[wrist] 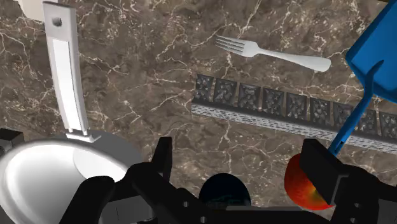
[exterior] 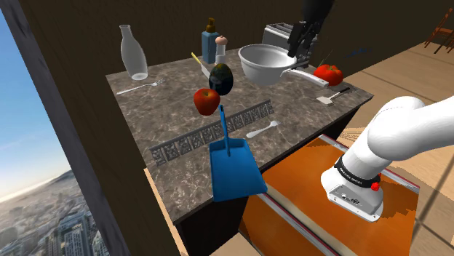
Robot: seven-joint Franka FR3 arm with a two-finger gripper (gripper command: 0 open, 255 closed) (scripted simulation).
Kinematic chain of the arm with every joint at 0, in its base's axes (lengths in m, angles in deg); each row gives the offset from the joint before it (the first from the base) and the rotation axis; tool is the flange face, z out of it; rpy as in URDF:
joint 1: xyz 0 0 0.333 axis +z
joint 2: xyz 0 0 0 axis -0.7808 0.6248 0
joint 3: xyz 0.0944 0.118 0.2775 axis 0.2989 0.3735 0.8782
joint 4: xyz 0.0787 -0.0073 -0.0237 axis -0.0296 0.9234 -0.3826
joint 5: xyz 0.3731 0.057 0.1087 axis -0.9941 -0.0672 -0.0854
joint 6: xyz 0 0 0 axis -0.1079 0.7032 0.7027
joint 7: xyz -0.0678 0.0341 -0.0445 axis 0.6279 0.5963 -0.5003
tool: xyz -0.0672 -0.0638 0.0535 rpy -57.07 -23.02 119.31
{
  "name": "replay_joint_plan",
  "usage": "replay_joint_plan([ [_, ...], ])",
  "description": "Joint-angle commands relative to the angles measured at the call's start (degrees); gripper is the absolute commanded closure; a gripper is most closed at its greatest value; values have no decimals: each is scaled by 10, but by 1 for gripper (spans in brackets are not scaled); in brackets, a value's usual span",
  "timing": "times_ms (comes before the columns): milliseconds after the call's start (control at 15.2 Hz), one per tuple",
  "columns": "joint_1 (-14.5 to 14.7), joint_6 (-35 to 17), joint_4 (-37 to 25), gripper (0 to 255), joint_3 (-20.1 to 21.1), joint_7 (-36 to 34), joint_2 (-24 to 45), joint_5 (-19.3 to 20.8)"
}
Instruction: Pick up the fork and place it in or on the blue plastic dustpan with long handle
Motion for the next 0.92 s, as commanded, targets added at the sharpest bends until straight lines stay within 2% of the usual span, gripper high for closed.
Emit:
replay_joint_plan([
  [0, 0, 0, 0, 0, 0, 0, 0, 0],
  [858, 116, -170, 138, 0, -58, 313, 124, 6],
])
